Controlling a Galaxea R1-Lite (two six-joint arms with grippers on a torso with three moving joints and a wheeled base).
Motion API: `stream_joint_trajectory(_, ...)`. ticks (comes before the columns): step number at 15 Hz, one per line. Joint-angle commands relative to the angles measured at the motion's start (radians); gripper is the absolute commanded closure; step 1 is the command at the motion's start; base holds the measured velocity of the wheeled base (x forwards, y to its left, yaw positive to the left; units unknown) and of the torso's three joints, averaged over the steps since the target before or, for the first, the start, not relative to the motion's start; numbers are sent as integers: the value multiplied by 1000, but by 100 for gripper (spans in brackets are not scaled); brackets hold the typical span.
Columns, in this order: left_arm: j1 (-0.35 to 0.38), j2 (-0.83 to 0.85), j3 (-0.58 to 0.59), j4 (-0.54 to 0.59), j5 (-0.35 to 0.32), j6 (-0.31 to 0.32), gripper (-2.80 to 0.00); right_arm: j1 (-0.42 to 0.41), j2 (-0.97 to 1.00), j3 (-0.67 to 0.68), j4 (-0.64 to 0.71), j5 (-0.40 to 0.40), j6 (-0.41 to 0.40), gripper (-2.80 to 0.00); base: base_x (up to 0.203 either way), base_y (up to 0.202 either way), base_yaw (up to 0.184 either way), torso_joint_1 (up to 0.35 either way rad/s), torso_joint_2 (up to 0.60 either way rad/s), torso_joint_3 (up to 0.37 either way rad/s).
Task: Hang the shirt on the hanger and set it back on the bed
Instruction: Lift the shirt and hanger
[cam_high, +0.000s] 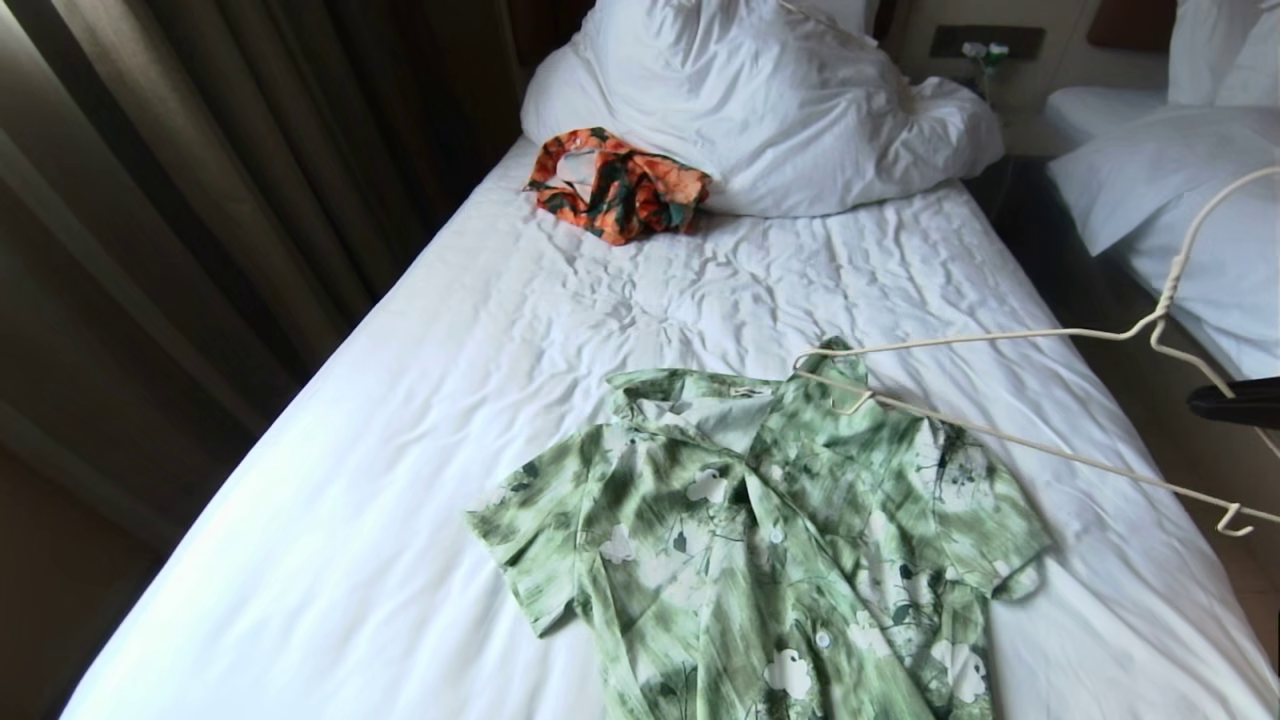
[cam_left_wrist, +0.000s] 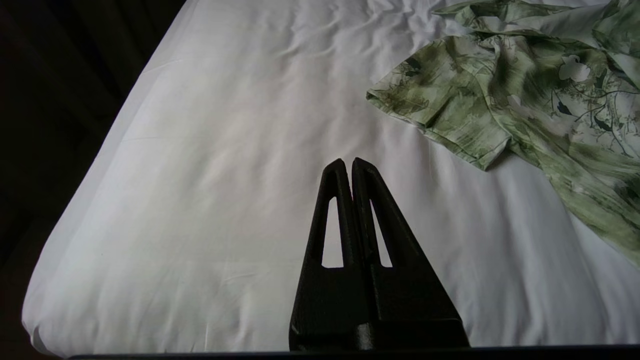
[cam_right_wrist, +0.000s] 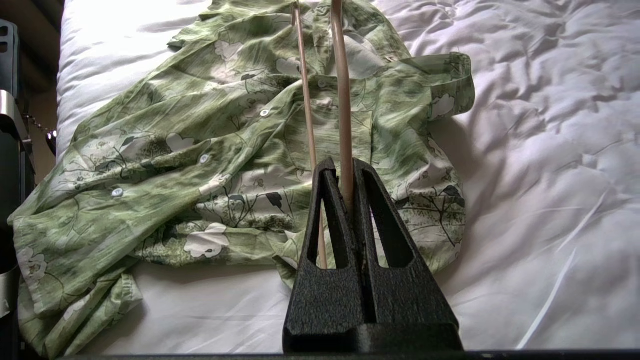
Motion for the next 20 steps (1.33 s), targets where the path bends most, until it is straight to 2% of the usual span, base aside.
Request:
stream_joint_trajectory(1, 0, 0, -1, 7, -1, 2, 0, 1, -18, 1, 7, 9, -8, 0, 0, 0, 0, 0, 0, 0)
stream_joint_trajectory(4, 0, 54, -64, 35, -26, -6, 0, 1, -29, 8, 10, 20, -7, 0, 0, 0, 0, 0, 0, 0)
stream_joint_trajectory(7, -10, 247, -195, 59, -103, -92, 0, 5, -25, 7, 10, 20, -6, 0, 0, 0, 0, 0, 0, 0)
stream_joint_trajectory(9, -19, 416, -254, 53, -178, -141, 0, 3, -22, 7, 9, 20, -7, 0, 0, 0, 0, 0, 0, 0)
stream_joint_trajectory(13, -39, 785, -311, -104, -309, -186, 0, 3, -30, 5, 8, 22, -7, 0, 0, 0, 0, 0, 0, 0)
stream_joint_trajectory(15, -95, 949, -350, -179, -341, -201, 0, 2, -33, 1, 8, 22, -6, 0, 0, 0, 0, 0, 0, 0)
stream_joint_trajectory(16, -148, 1016, -380, -200, -349, -220, 0, 1, -33, -1, 8, 22, -6, 0, 0, 0, 0, 0, 0, 0)
stream_joint_trajectory(18, -261, 1140, -466, -223, -354, -286, 0, 1, -36, -1, 8, 22, -6, 0, 0, 0, 0, 0, 0, 0)
stream_joint_trajectory(20, -336, 1246, -554, -231, -353, -339, 0, 1, -39, -1, 8, 22, -6, 0, 0, 0, 0, 0, 0, 0)
